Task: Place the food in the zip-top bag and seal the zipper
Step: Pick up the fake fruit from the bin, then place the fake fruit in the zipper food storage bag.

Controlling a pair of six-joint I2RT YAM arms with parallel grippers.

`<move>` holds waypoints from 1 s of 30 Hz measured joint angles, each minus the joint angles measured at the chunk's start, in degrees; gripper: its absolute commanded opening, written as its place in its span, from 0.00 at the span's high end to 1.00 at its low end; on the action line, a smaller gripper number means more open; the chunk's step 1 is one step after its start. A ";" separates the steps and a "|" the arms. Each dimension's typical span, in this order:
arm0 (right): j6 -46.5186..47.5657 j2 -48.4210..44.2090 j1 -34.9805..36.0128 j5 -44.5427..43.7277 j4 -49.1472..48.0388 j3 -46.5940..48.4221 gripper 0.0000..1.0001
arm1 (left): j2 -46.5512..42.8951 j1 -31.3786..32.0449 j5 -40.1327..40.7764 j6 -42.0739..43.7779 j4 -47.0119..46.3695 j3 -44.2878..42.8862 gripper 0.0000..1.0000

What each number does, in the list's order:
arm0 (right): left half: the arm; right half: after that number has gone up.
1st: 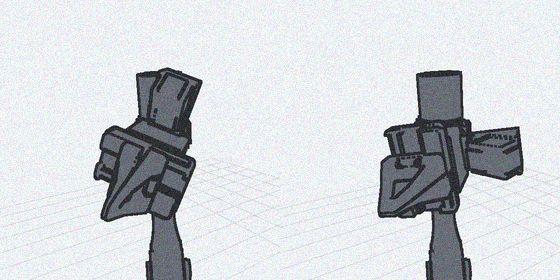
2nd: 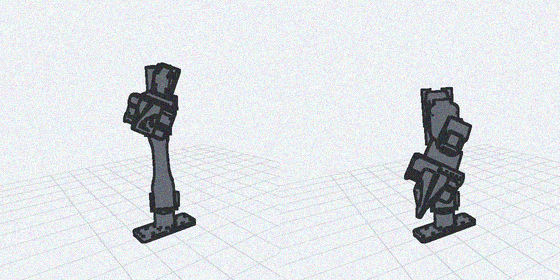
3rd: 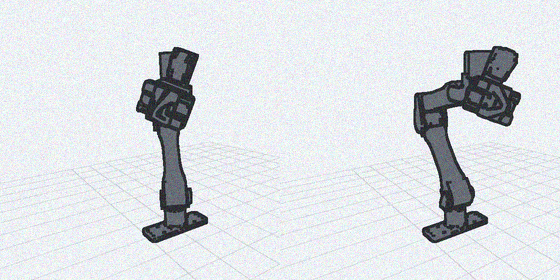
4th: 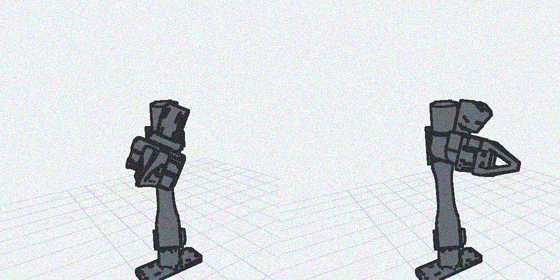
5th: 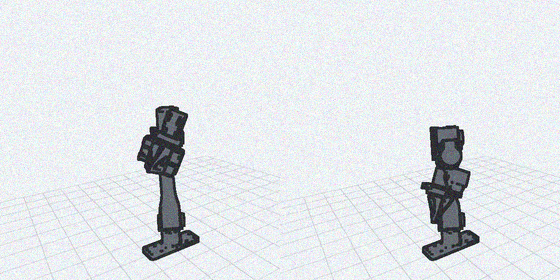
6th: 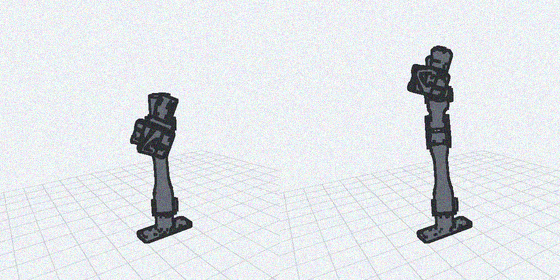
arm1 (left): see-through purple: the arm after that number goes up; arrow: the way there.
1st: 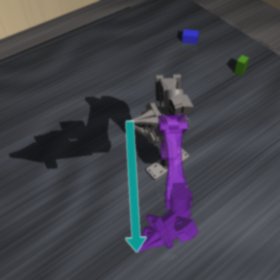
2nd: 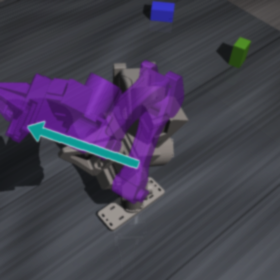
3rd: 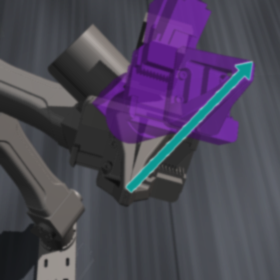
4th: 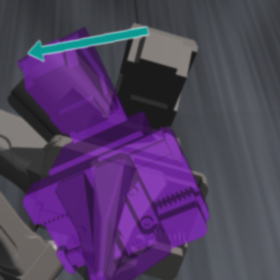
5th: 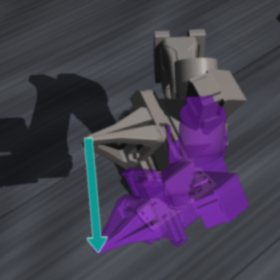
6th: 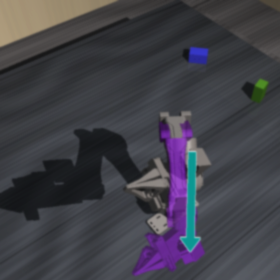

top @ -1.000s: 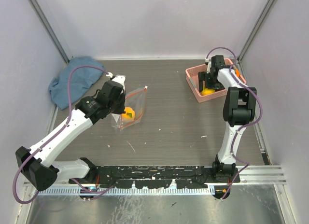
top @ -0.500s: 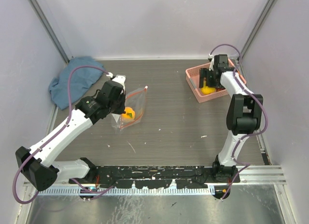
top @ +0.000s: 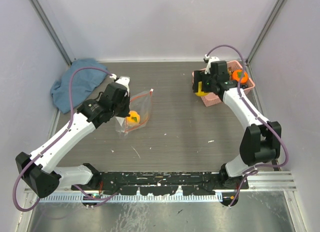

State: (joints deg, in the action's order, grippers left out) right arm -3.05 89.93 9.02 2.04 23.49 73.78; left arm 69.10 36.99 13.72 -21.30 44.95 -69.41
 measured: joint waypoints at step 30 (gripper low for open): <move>-13.35 -23.98 31.43 13.88 -34.40 -22.99 0.50 | -0.63 0.00 -2.23 -0.44 -0.09 -0.90 1.00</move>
State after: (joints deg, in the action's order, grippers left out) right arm -16.40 65.95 40.45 15.92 -10.92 50.78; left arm 68.47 36.99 11.49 -21.74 44.86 -70.30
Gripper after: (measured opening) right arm 0.887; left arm 0.007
